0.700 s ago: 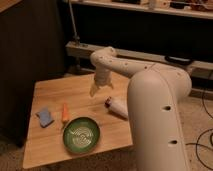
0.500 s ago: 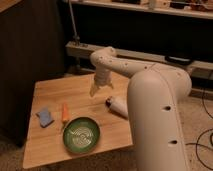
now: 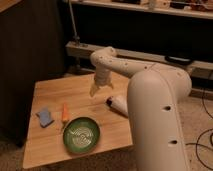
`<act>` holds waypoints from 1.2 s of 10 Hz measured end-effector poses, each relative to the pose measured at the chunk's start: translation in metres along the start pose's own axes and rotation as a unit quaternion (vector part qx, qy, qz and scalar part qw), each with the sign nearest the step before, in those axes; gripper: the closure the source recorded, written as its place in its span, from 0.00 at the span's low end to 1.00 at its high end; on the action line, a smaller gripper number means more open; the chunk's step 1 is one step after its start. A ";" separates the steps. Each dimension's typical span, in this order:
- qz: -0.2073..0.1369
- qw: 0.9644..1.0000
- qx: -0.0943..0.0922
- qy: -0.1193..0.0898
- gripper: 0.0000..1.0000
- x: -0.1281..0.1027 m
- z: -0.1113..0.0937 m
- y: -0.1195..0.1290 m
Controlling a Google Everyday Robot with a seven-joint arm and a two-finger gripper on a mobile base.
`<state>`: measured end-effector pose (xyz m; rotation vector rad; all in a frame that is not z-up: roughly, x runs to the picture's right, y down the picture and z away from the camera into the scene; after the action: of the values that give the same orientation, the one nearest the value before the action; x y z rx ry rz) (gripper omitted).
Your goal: Drag the pepper across the table
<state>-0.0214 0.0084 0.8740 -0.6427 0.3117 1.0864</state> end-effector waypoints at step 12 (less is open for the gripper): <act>-0.011 1.000 -0.003 -0.003 0.20 0.000 -0.001 0.007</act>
<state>-0.0274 0.0096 0.8708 -0.6462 0.2961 1.0691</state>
